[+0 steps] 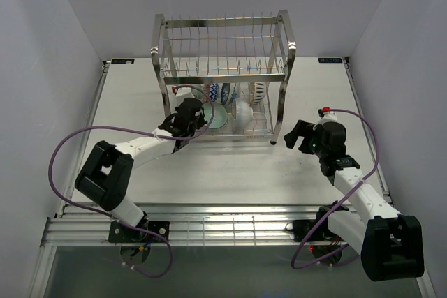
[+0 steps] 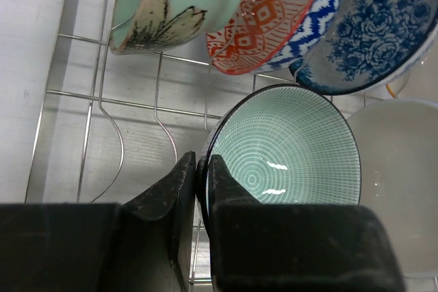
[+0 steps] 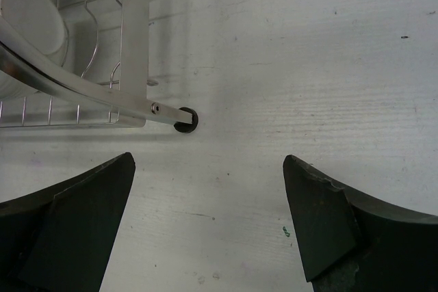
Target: Unload the bowls from the dish rack
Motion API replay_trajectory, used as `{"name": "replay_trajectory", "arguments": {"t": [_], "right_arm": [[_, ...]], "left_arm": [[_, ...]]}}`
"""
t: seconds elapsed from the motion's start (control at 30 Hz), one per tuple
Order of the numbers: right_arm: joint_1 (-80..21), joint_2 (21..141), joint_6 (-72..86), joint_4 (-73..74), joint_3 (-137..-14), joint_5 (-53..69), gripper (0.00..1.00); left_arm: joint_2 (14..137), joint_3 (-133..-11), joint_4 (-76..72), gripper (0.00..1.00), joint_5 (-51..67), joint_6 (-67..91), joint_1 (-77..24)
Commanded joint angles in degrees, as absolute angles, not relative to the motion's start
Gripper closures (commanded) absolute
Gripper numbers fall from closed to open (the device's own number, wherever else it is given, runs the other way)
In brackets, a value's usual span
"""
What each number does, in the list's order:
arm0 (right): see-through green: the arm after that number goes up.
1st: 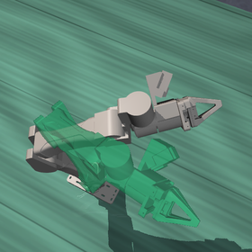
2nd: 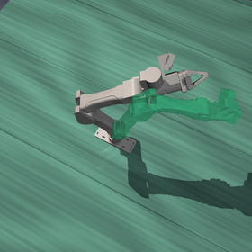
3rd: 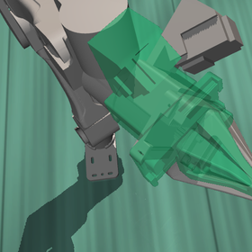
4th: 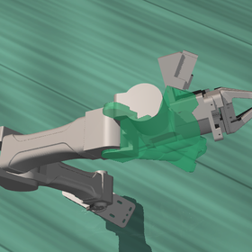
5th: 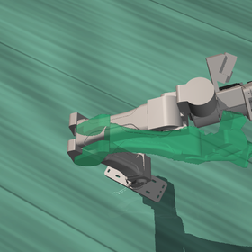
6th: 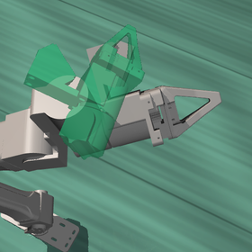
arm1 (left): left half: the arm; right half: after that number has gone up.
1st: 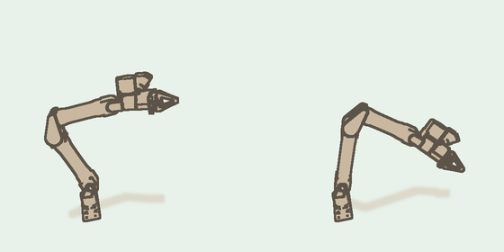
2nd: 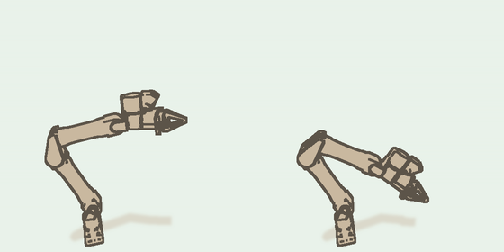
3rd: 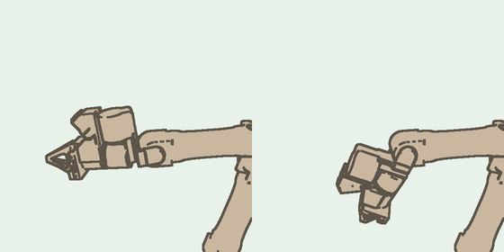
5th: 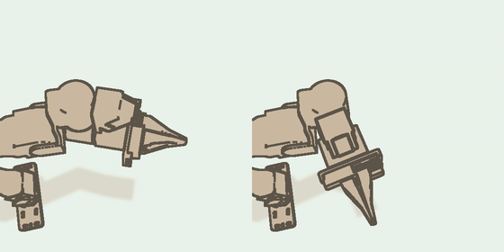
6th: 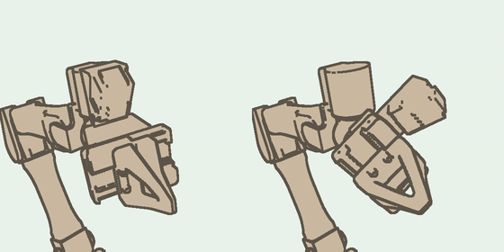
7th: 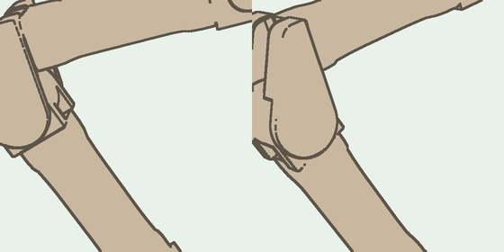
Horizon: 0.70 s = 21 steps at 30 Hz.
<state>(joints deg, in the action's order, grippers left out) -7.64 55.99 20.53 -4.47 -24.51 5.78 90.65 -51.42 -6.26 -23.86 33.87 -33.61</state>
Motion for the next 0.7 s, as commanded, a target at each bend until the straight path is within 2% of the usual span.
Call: {"name": "replay_trajectory", "arguments": {"t": [0.0, 0.1, 0.13, 0.33, 0.67], "right_arm": [[-7.8, 56.2, 19.7, -5.6, -25.0, 5.7, 0.05], [-7.8, 56.1, 19.7, -5.5, -25.2, 5.7, 0.05], [-7.8, 56.0, 19.7, -5.4, -25.2, 5.7, 0.05], [-7.8, 54.8, 19.7, -4.4, -25.6, 5.6, 0.05], [-7.8, 49.3, 20.7, 2.2, -28.7, 2.8, 0.04]], "left_arm": [[91.2, -51.5, -4.4, 0.88, -20.7, 35.1, -34.1], [89.3, -51.1, -3.6, 0.99, -20.7, 34.9, -34.1], [88.8, -50.8, -3.5, 1.00, -20.7, 34.9, -34.0], [85.1, -49.5, -2.2, 1.00, -19.3, 35.7, -34.0], [76.9, -47.6, 1.6, 1.00, -9.8, 38.5, -34.1]]}}
